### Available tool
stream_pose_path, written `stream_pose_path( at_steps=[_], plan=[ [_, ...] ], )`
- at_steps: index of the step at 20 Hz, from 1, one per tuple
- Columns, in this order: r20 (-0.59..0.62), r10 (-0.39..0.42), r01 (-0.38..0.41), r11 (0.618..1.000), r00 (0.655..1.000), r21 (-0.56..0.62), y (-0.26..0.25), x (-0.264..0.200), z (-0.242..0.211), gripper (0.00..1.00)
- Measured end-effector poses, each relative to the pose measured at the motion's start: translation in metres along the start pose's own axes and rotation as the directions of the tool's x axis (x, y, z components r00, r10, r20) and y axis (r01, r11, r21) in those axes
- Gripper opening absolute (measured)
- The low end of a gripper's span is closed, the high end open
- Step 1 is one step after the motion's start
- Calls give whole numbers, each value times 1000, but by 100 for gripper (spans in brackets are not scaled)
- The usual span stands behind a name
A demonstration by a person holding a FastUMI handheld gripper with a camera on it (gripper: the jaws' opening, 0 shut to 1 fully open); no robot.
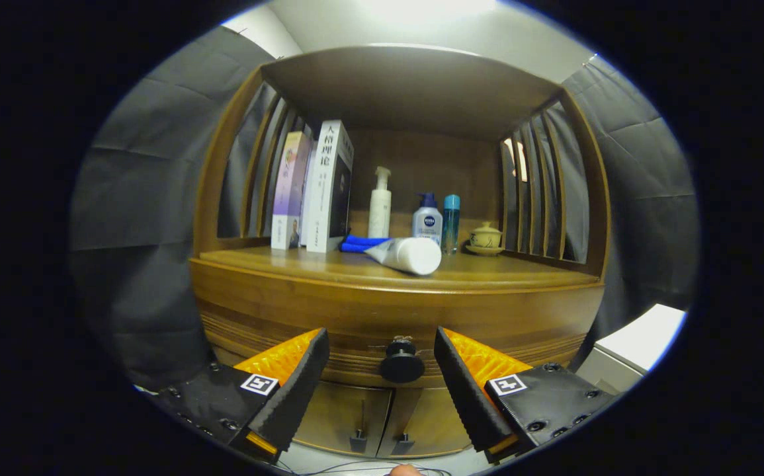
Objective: Pull open the drawer, take out the items inside it, and place them on the countertop above the cabinet.
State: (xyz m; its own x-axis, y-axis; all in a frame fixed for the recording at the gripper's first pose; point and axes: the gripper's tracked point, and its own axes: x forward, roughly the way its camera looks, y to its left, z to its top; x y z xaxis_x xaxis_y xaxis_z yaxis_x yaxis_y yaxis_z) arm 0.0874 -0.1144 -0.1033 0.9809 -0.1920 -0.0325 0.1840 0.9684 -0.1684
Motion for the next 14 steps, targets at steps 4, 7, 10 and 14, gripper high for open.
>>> stream_pose_path(
  at_steps=[4, 7, 10, 14],
  plan=[
    [46, 51, -51, 999, 998, 9, 6, -53, 30, 100],
    [83, 60, -61, 998, 995, 13, 3, -85, 58, 99],
    [103, 86, -91, 995, 991, 44, 7, -111, 80, 99],
    [118, 101, -109, 992, 988, 61, 0, -146, 101, 99]
  ],
)
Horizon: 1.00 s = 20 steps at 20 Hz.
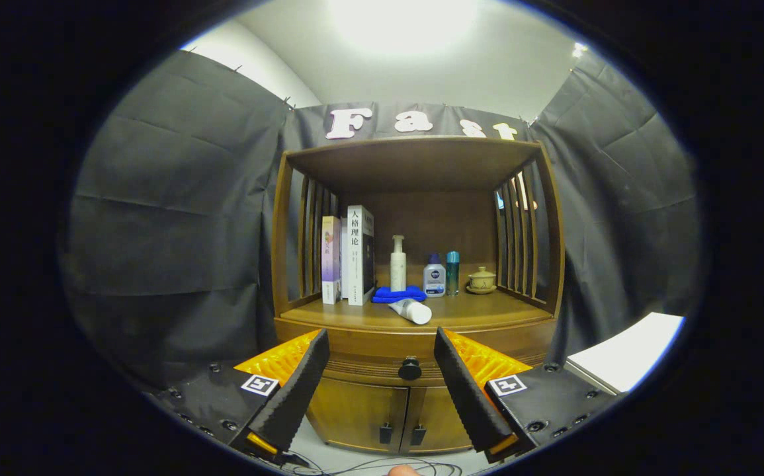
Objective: Pull open the drawer, take out the items inside it, and place them on the countertop above the cabinet.
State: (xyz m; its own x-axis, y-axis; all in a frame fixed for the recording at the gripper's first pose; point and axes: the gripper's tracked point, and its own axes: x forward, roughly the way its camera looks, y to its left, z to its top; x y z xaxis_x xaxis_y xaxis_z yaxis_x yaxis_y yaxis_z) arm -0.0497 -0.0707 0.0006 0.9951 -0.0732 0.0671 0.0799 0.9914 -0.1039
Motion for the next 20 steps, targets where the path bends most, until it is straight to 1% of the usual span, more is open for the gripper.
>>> stream_pose_path(
  at_steps=[2, 6, 9, 12, 20],
  plan=[
    [22, -15, 15, 1000, 1000, -14, -9, -15, 14, 99],
    [15, -29, 29, 999, 999, 34, -19, -30, 25, 98],
    [21, -29, 27, 998, 999, 60, -22, -31, 33, 98],
    [-2, -22, 22, 997, 1000, 79, -20, -32, 29, 98],
    [-12, -18, 19, 996, 1000, 84, -17, -35, 31, 98]
  ],
)
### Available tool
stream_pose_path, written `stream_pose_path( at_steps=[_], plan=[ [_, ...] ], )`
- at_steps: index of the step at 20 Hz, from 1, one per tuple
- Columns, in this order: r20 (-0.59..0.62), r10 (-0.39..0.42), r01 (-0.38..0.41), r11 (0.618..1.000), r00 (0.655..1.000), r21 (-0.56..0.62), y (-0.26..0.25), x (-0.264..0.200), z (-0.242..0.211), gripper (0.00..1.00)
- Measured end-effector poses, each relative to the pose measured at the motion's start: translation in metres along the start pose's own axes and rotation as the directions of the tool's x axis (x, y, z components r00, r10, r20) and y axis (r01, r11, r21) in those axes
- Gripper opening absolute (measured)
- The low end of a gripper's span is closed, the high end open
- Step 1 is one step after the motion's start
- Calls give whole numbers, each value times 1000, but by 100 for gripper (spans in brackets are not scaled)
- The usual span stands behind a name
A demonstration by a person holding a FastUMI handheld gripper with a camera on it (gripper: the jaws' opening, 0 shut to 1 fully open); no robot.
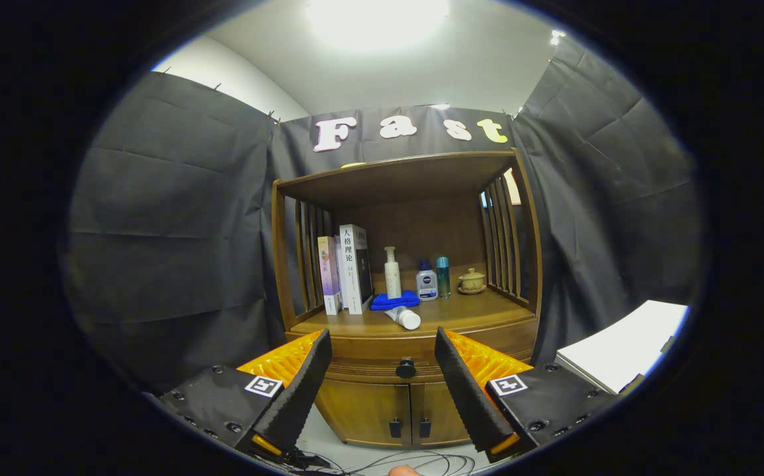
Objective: Pull open the drawer, take out the items inside it, and place them on the countertop above the cabinet.
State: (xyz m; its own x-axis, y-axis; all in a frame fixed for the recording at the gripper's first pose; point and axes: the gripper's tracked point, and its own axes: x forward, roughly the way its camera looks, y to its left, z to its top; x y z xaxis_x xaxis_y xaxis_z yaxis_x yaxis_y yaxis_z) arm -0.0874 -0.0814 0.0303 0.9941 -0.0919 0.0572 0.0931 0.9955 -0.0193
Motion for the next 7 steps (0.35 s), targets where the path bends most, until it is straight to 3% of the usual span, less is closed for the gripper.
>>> stream_pose_path(
  at_steps=[7],
  plan=[
    [3, 9, -9, 1000, 1000, 9, 3, -2, 3, 98]
  ],
)
